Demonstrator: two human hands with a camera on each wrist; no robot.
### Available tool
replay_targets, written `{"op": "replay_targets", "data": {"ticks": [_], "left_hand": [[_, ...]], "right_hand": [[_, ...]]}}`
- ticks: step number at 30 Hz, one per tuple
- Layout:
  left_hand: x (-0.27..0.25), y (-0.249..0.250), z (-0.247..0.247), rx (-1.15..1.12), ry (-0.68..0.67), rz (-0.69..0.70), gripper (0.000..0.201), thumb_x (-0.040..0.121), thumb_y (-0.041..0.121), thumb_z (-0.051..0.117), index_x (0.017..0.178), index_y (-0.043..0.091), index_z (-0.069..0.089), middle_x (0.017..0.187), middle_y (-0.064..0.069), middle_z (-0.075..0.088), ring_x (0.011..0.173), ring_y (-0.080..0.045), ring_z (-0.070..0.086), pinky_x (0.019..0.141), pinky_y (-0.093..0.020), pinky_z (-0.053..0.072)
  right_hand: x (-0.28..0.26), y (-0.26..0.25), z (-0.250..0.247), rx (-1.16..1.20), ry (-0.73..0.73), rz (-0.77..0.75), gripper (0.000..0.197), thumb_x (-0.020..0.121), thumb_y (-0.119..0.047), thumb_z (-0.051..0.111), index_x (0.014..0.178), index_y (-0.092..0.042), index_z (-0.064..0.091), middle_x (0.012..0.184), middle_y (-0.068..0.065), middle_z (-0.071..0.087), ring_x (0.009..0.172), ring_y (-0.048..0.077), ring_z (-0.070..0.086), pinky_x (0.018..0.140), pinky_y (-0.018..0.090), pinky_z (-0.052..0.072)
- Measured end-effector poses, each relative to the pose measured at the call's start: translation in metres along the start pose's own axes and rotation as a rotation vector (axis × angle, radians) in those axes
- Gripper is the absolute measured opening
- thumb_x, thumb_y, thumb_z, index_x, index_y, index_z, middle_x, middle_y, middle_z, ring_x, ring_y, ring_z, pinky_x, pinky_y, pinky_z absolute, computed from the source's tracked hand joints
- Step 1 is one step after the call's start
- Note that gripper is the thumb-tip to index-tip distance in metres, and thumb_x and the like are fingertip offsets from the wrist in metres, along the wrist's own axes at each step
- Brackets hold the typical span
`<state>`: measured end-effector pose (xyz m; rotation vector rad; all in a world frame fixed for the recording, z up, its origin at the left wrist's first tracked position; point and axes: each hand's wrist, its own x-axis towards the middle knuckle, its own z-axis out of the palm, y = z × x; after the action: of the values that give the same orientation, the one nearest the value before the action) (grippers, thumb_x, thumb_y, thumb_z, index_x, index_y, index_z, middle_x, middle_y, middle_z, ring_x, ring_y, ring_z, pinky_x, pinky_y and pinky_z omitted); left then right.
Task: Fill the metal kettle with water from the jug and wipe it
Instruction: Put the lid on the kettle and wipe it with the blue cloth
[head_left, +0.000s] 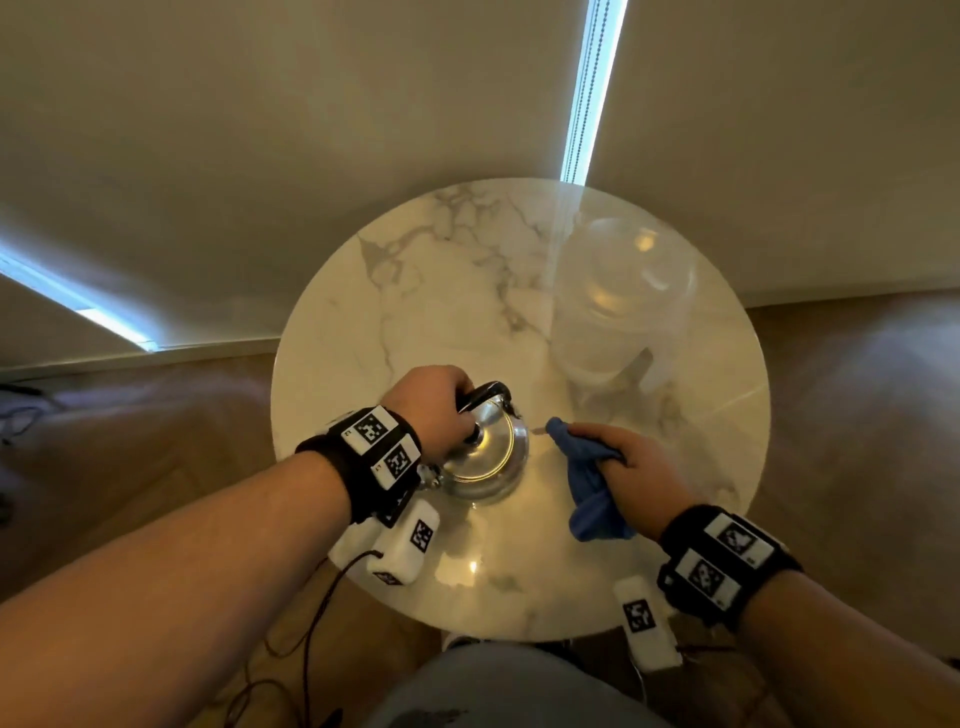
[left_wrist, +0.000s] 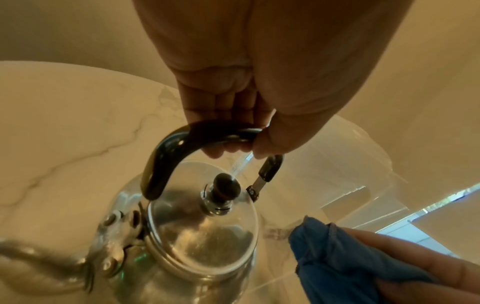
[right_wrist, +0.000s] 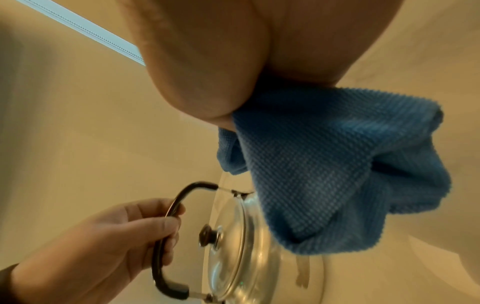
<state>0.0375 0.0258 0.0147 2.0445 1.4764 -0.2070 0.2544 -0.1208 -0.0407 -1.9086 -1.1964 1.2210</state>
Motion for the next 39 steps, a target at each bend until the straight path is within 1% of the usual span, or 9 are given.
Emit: {"op": "replay_targets", "data": {"ticks": [2,4,14,20,24,27,31,35,39], "left_hand": [[-0.001,0.005,-0.004,0.082,-0.03,0.017,0.027,0.072,0.03,0.07,0.098,0.028,0.067,0.089,0.007,0.068,0.083,-0.015,0.066,0.076,-0.035,0.058],[-0.004,0.01,-0.008,0.198,-0.047,0.065,0.018,0.072,0.033,0.07,0.089,0.031,0.065,0.081,0.011,0.063,0.079,-0.014,0.063,0.069,-0.029,0.053],[-0.006,0.011,-0.037,0.714,-0.141,0.537,0.03,0.082,0.017,0.061,0.104,0.038,0.064,0.104,0.017,0.061,0.102,-0.009,0.057,0.082,-0.028,0.053],[-0.002,0.008,-0.035,0.845,-0.215,0.78,0.032,0.083,0.018,0.064,0.109,0.036,0.064,0.111,0.013,0.061,0.109,-0.014,0.055,0.089,-0.032,0.053],[-0.004,0.004,-0.027,0.868,-0.202,0.834,0.03,0.085,0.016,0.06,0.11,0.031,0.065,0.111,0.01,0.063,0.11,-0.018,0.056,0.09,-0.033,0.052],[-0.001,-0.003,-0.018,0.835,-0.182,0.824,0.028,0.086,0.017,0.057,0.108,0.032,0.066,0.11,0.011,0.061,0.113,-0.018,0.054,0.093,-0.032,0.05],[-0.005,-0.019,-0.005,0.627,-0.03,0.735,0.03,0.08,0.022,0.053,0.104,0.034,0.067,0.119,0.012,0.056,0.119,-0.014,0.05,0.095,-0.029,0.048],[-0.025,-0.034,0.005,0.006,0.119,0.327,0.053,0.075,0.042,0.062,0.126,0.039,0.051,0.142,0.018,0.039,0.13,-0.001,0.041,0.105,-0.022,0.04],[-0.031,-0.045,0.025,-0.401,0.033,0.074,0.062,0.079,0.046,0.071,0.132,0.049,0.038,0.122,0.036,0.043,0.115,0.007,0.045,0.1,-0.024,0.041]], "right_hand": [[0.006,0.01,-0.013,-0.045,-0.002,-0.003,0.049,0.097,-0.002,0.049,0.126,-0.036,0.069,0.12,-0.008,0.071,0.108,0.007,0.065,0.101,0.033,0.051],[0.009,0.016,-0.022,-0.043,-0.025,-0.013,0.051,0.097,-0.002,0.048,0.127,-0.038,0.068,0.121,-0.005,0.07,0.11,0.014,0.064,0.099,0.033,0.051],[0.014,0.031,-0.033,0.161,-0.147,-0.01,0.046,0.103,0.001,0.043,0.117,-0.036,0.066,0.123,-0.027,0.061,0.104,-0.022,0.058,0.09,0.006,0.047],[0.01,0.028,-0.021,0.21,-0.145,0.022,0.047,0.103,-0.001,0.045,0.114,-0.042,0.066,0.118,-0.032,0.063,0.102,-0.019,0.061,0.086,0.005,0.047],[0.006,0.019,-0.011,0.316,-0.137,0.07,0.04,0.104,-0.001,0.046,0.12,-0.03,0.069,0.11,-0.025,0.069,0.094,-0.014,0.066,0.079,0.007,0.05],[0.005,0.014,-0.001,0.396,-0.126,0.077,0.041,0.103,0.002,0.047,0.123,-0.026,0.07,0.105,-0.013,0.076,0.096,0.002,0.071,0.088,0.018,0.053],[0.007,0.008,0.018,0.284,-0.111,-0.037,0.053,0.098,0.005,0.046,0.131,-0.03,0.067,0.133,-0.018,0.065,0.129,-0.003,0.054,0.114,0.026,0.039],[0.016,-0.003,0.041,-0.05,-0.138,-0.207,0.058,0.098,-0.003,0.047,0.141,-0.039,0.056,0.157,-0.024,0.038,0.141,-0.007,0.034,0.116,0.017,0.024],[0.022,-0.014,0.073,-0.344,-0.214,-0.306,0.059,0.097,-0.002,0.046,0.15,-0.027,0.047,0.165,-0.012,0.024,0.15,0.008,0.022,0.119,0.018,0.015]]}}
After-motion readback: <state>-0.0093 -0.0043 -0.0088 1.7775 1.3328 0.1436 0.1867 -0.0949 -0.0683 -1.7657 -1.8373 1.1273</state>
